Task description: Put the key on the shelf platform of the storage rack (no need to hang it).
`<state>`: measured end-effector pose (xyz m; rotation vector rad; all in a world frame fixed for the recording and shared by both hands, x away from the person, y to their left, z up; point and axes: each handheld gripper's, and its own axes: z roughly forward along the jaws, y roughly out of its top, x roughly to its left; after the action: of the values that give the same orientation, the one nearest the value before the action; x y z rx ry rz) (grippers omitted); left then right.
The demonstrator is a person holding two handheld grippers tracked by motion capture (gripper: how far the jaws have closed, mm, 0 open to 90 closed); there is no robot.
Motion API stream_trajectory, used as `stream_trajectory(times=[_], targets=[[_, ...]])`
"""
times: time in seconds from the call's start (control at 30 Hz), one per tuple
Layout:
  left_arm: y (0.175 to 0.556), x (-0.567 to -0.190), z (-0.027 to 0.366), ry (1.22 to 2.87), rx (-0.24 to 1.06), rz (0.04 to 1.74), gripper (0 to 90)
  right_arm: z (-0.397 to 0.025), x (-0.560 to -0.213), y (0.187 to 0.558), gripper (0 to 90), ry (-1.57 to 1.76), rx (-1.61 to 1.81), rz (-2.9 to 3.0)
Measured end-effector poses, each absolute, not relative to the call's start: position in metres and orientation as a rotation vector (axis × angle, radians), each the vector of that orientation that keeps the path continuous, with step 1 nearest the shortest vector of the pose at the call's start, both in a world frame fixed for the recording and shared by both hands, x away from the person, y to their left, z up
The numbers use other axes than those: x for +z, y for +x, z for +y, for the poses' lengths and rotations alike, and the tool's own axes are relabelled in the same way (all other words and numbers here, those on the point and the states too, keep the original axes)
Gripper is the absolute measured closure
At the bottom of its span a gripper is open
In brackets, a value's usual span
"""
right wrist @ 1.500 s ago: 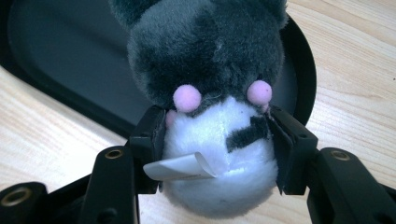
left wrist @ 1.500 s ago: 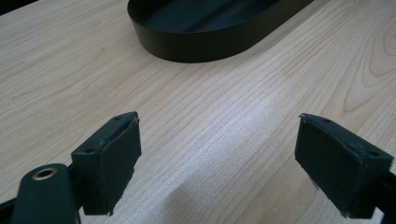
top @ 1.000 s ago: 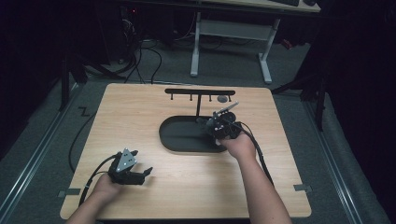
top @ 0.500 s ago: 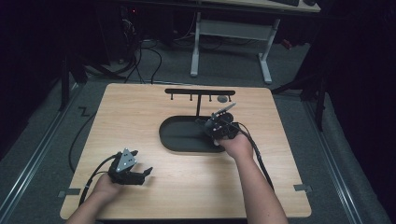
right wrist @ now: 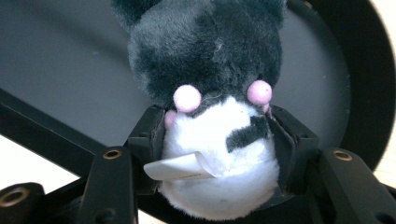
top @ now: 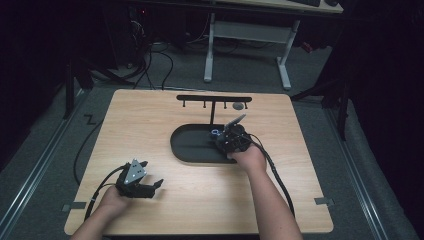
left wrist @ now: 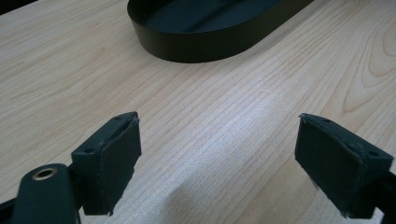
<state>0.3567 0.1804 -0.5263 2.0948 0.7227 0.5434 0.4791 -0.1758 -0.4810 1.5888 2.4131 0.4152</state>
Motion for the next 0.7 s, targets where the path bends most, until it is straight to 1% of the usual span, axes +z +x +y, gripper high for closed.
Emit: stream_trajectory(times=[0.2, 0.27, 0.3, 0.33, 0.37, 0.4, 0.43, 0.47, 0.7], targets=[[0.357, -0.526, 0.180, 2.094, 0.545, 0.723, 15.4, -0.175, -0.483, 0.480, 43.4, 1.605, 0.425, 2.407], [0.357, -0.526, 0.180, 2.095, 0.544, 0.723, 15.4, -0.175, -0.487, 0.480, 39.9, 1.603, 0.382, 2.430], [0.357, -0.526, 0.180, 2.095, 0.544, 0.723, 15.4, -0.175, -0.487, 0.480, 39.9, 1.603, 0.382, 2.430], [0.357, -0.526, 0.180, 2.094, 0.542, 0.724, 15.4, -0.173, -0.489, 0.480, 37.4, 1.602, 0.381, 2.431], [0.357, -0.526, 0.180, 2.094, 0.542, 0.724, 15.4, -0.173, -0.489, 0.480, 37.4, 1.602, 0.381, 2.431], [0.357, -0.526, 0.180, 2.094, 0.541, 0.726, 15.4, -0.173, -0.489, 0.480, 35.7, 1.603, 0.388, 2.427], [0.357, -0.526, 0.180, 2.094, 0.541, 0.726, 15.4, -0.173, -0.487, 0.480, 31.5, 1.599, 0.400, 2.408], [0.357, -0.526, 0.180, 2.094, 0.541, 0.726, 15.4, -0.173, -0.485, 0.480, 30.2, 1.602, 0.408, 2.399], [0.357, -0.526, 0.180, 2.097, 0.541, 0.725, 15.4, -0.175, -0.472, 0.478, 25.9, 1.607, 0.455, 2.372]])
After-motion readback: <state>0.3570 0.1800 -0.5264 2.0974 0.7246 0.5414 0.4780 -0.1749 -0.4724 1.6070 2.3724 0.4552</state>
